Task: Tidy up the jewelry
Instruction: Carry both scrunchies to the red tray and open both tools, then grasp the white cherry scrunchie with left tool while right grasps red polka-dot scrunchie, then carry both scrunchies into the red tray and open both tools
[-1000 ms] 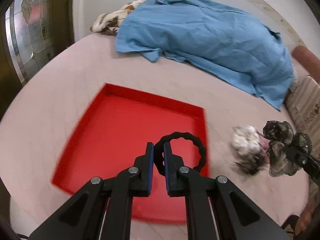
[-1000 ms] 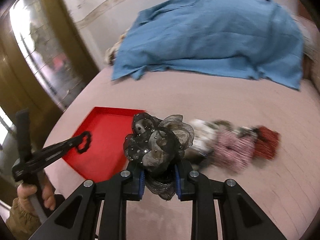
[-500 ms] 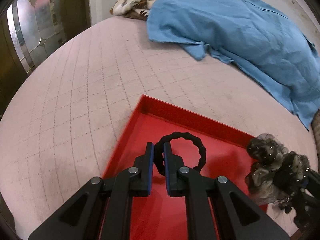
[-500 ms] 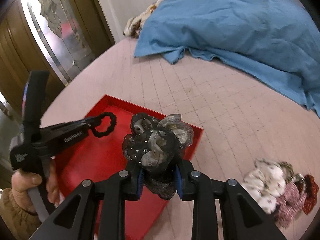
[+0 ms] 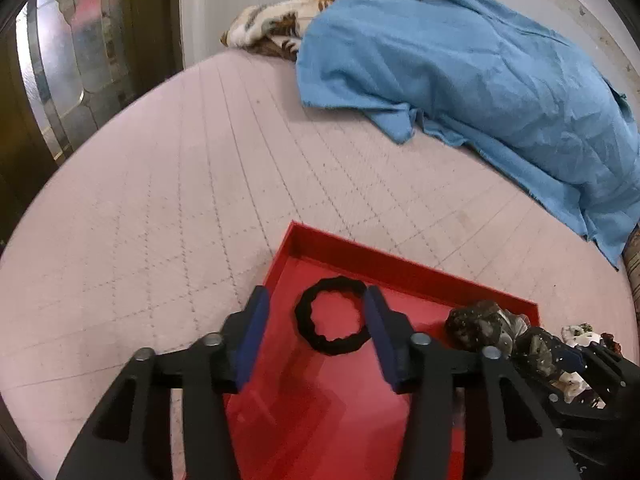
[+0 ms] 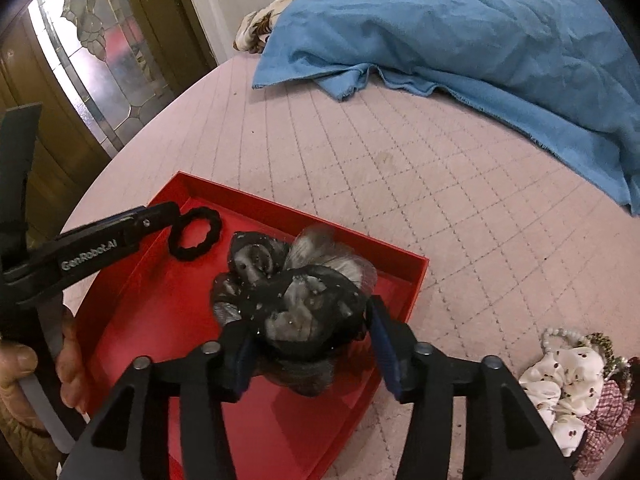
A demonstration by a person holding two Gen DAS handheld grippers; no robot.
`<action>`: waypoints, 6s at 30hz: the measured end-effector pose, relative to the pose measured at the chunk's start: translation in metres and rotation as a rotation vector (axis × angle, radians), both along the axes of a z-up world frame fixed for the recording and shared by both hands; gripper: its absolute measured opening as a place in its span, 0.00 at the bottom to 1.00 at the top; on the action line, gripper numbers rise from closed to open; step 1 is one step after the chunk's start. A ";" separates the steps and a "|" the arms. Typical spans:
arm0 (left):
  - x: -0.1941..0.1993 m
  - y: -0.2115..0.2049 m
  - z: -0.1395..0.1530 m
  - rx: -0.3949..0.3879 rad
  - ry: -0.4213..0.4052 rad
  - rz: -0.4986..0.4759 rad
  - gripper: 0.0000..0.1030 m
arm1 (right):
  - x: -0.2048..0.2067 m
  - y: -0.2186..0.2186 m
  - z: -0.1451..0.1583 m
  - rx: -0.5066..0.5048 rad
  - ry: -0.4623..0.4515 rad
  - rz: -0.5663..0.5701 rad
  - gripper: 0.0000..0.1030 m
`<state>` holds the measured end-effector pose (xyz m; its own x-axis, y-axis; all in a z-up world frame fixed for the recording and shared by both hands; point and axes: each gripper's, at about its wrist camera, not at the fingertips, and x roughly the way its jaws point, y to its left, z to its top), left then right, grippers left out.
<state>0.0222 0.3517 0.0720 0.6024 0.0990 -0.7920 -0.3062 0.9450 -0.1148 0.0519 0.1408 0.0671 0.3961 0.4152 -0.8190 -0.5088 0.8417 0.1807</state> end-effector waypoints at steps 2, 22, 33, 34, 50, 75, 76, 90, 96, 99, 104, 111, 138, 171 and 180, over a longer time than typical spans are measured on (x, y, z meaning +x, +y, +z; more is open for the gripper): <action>-0.009 -0.003 0.013 0.014 -0.030 -0.001 0.53 | -0.003 -0.001 0.005 -0.005 -0.019 0.001 0.59; -0.111 -0.062 0.070 0.104 -0.105 0.031 0.67 | -0.072 -0.063 0.047 0.043 -0.086 -0.046 0.75; -0.145 -0.129 0.067 0.116 -0.073 -0.053 0.70 | -0.119 -0.153 0.045 0.067 -0.071 -0.165 0.75; -0.146 -0.134 0.067 0.120 -0.068 -0.061 0.70 | -0.123 -0.160 0.046 0.064 -0.078 -0.173 0.75; -0.140 -0.191 0.053 0.142 0.003 -0.177 0.70 | -0.136 -0.281 0.027 0.032 -0.087 -0.374 0.77; 0.013 -0.246 -0.018 -0.123 0.148 -0.302 0.70 | -0.067 -0.359 -0.004 0.128 -0.043 -0.564 0.77; 0.018 -0.247 -0.021 -0.135 0.152 -0.306 0.70 | -0.060 -0.363 -0.006 0.140 -0.034 -0.579 0.77; 0.047 -0.282 -0.056 -0.161 0.181 -0.442 0.34 | -0.005 -0.374 -0.037 0.220 0.073 -0.618 0.29; 0.042 -0.283 -0.046 -0.183 0.168 -0.441 0.09 | -0.010 -0.374 -0.032 0.260 0.067 -0.604 0.11; 0.033 -0.281 -0.032 -0.197 0.142 -0.441 0.09 | -0.019 -0.377 -0.024 0.276 0.054 -0.606 0.10; 0.014 -0.277 0.000 -0.201 0.089 -0.434 0.09 | -0.038 -0.382 -0.006 0.286 0.026 -0.613 0.10; -0.031 -0.260 0.043 -0.230 0.003 -0.408 0.10 | -0.074 -0.387 0.027 0.312 -0.024 -0.612 0.10; -0.147 -0.052 0.030 -0.241 -0.055 0.159 0.10 | -0.140 -0.204 0.078 0.221 -0.077 -0.196 0.10; -0.081 0.020 -0.015 -0.178 -0.041 0.187 0.22 | 0.004 0.054 0.012 0.123 0.113 0.034 0.12; -0.097 0.016 0.012 -0.184 -0.112 0.208 0.47 | 0.002 0.053 0.021 0.112 0.060 0.035 0.37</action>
<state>-0.0744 0.3676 0.0843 0.6688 0.0903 -0.7380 -0.4667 0.8237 -0.3221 0.0541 0.1934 0.0883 0.3309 0.5183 -0.7886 -0.5231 0.7963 0.3039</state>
